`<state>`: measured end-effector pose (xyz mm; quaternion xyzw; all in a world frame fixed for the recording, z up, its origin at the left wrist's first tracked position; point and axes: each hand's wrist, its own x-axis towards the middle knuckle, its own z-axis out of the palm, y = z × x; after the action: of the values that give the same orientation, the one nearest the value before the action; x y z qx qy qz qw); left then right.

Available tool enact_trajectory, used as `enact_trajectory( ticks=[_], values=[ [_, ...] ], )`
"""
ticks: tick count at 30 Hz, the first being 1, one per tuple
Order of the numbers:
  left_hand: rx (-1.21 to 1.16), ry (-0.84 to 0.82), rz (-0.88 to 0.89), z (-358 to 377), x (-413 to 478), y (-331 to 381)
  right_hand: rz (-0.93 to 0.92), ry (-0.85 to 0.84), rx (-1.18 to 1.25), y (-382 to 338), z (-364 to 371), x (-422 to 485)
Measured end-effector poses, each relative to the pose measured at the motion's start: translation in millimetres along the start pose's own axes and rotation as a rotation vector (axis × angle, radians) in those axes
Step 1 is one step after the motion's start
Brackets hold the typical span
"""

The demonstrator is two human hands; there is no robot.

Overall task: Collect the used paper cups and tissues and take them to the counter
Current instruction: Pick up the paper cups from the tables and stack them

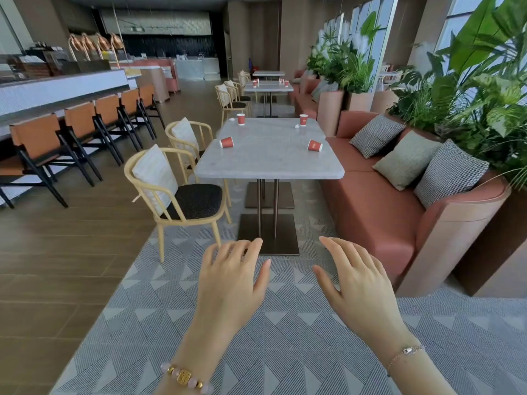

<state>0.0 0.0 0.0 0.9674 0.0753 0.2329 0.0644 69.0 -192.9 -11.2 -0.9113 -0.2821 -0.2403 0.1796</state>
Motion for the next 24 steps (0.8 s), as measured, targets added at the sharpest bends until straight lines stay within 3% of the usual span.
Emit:
enact_trajectory(
  ticks=[13,24],
  values=[
    [0.007,0.02,0.008,46.7,76.7,-1.5,0.004,0.013,0.004,55.5,38.6,65.0],
    [-0.024,0.026,0.009,119.1,243.5,-46.7,0.007,-0.022,-0.027,98.8,117.9,216.2]
  ],
)
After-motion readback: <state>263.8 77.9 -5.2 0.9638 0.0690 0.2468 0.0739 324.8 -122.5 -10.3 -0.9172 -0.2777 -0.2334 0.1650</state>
